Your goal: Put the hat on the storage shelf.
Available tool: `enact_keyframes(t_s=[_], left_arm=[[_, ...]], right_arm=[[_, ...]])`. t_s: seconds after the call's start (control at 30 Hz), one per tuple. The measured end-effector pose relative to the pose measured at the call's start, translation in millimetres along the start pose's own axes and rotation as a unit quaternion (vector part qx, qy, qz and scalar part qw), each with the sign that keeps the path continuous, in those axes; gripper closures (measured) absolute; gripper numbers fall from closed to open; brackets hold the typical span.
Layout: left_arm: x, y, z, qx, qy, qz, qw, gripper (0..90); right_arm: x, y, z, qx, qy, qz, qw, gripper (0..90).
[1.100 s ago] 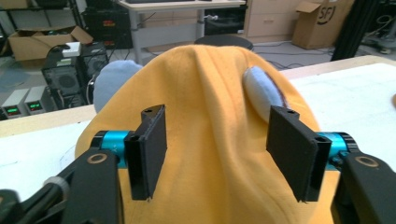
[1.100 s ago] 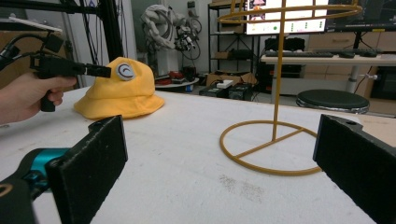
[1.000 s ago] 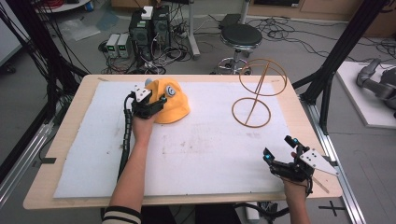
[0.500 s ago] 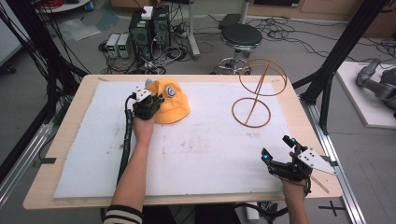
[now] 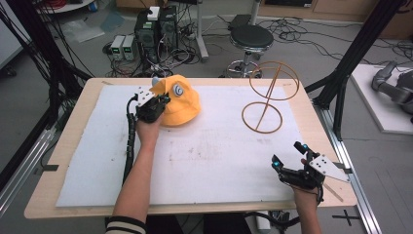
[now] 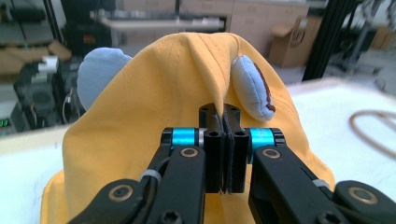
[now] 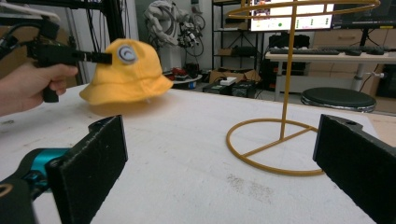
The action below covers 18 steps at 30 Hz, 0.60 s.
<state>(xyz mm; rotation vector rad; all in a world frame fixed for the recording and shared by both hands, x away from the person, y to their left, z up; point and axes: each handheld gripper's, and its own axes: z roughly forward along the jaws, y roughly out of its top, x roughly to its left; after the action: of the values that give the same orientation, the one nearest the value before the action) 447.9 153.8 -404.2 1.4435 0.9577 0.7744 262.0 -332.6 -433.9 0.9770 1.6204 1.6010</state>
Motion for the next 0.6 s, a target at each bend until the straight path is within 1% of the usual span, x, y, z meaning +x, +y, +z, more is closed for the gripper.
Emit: enact_keyframes(t_s=[0.07,0.13,0.2,0.27,0.33,0.47,0.6], left_arm=[[-2.2,7.0,-5.7,-0.021,-0.005,-0.002,0.9998,88.1],[-4.3,15.3,-13.0,-0.041,-0.009,0.004,0.9991,88.1],[-5.9,22.8,-20.0,-0.061,-0.011,0.003,0.9981,88.2],[-7.2,29.2,-26.5,-0.077,-0.009,0.003,0.9970,88.2],[-8.9,35.0,-32.6,-0.087,-0.006,0.008,0.9962,88.2],[-11.1,44.5,-41.4,-0.094,-0.004,0.014,0.9955,88.2],[-16.7,61.9,-48.7,-0.104,-0.009,0.024,0.9942,88.2]], right_arm=[[0.0,0.0,0.4,0.000,-0.001,-0.002,1.0000,2.5],[0.3,-0.2,1.3,-0.003,0.000,-0.003,1.0000,2.5],[1.6,0.0,1.5,-0.001,0.002,-0.001,1.0000,2.5],[2.8,0.4,1.9,-0.002,0.003,-0.003,1.0000,2.5],[4.0,1.3,1.9,-0.003,0.003,-0.005,1.0000,2.5],[5.3,2.6,2.1,-0.008,0.006,-0.005,0.9999,2.5],[6.1,4.3,1.2,-0.011,0.007,-0.004,0.9999,2.5]])
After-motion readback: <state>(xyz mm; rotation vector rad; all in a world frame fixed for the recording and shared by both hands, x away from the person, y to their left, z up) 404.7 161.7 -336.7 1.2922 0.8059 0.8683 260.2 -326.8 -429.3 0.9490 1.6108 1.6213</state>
